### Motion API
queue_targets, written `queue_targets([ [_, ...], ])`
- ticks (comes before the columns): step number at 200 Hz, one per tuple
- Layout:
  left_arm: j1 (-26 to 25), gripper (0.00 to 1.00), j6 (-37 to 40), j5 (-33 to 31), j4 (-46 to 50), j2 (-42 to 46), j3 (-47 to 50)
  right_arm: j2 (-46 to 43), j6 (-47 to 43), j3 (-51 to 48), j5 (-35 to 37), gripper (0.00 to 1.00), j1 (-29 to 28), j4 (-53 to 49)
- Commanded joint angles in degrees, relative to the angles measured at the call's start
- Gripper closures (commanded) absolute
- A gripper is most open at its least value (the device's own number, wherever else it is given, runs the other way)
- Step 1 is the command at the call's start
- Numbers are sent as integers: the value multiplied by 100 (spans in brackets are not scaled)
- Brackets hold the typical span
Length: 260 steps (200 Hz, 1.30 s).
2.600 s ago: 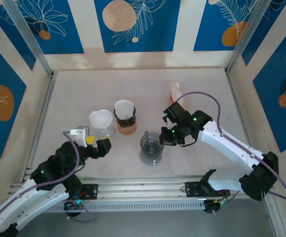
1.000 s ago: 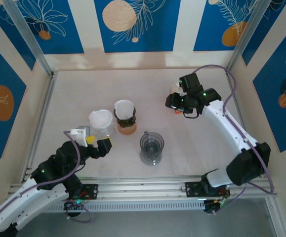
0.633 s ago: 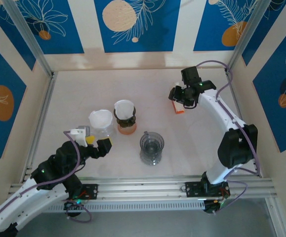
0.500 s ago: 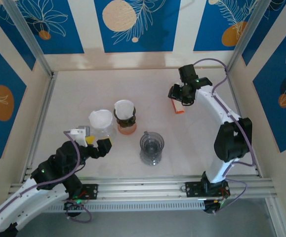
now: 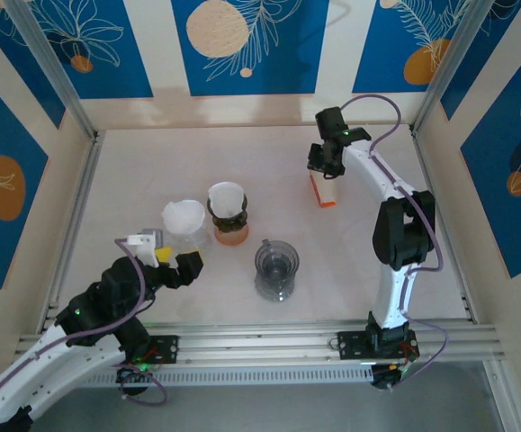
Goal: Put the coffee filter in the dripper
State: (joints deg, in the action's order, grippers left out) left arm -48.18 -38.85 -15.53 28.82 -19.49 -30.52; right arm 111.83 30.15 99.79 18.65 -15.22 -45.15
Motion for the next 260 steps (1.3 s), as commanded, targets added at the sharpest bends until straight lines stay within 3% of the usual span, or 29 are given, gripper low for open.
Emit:
queue_targets([
  [1,-24,0,45,-101,-17,-3,-182,204,115,313,106,65,56,-167],
  [148,-23,0,25,-109,-22,-55,-193,655,426,502,303,75,60,-184],
  [195,-25,0,17,-115,-34,-69,-190,665,354,513,333,87,50,-169],
  [219,-24,0,21,-115,-34,-75,-175,576,288,403,480,100,-7,-65],
  [260,-24,0,4,-99,-50,-73,-181,266,249,113,627,100,-85,125],
])
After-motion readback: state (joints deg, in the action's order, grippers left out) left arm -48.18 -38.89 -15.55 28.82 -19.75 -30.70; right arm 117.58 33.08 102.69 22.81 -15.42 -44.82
